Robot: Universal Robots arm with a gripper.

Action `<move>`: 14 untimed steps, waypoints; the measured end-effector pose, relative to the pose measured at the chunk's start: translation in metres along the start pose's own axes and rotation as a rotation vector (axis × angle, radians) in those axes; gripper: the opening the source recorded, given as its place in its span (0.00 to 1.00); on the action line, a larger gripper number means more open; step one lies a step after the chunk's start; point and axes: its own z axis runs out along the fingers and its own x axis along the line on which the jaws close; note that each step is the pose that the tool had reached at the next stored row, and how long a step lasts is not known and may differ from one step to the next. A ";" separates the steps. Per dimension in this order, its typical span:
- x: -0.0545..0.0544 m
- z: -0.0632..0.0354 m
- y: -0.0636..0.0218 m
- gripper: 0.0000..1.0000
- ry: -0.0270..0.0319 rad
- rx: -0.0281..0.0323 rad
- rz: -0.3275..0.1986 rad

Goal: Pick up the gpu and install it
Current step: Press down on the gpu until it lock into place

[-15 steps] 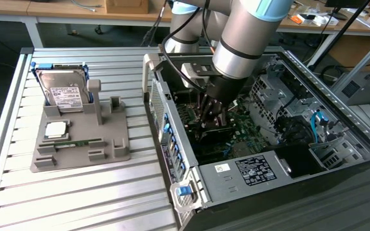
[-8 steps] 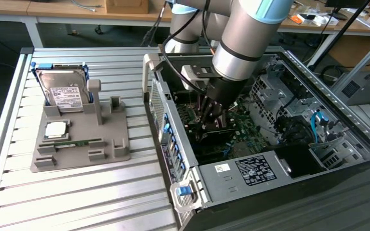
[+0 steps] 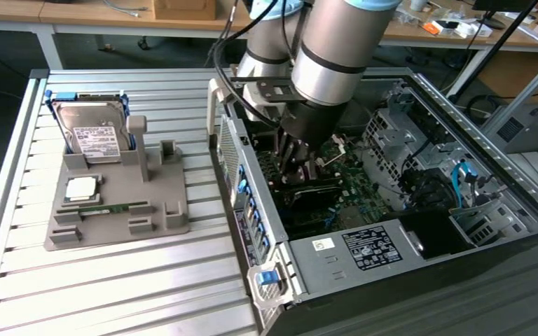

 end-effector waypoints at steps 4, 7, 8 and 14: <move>0.000 -0.0007 0.0035 0.11 0.0001 0.0063 0.000; -0.001 -0.0028 0.0053 0.11 0.0013 0.0109 0.000; -0.001 -0.0037 0.0064 0.11 0.0013 0.0135 0.000; -0.001 -0.0042 0.0169 0.11 0.0010 0.0274 0.000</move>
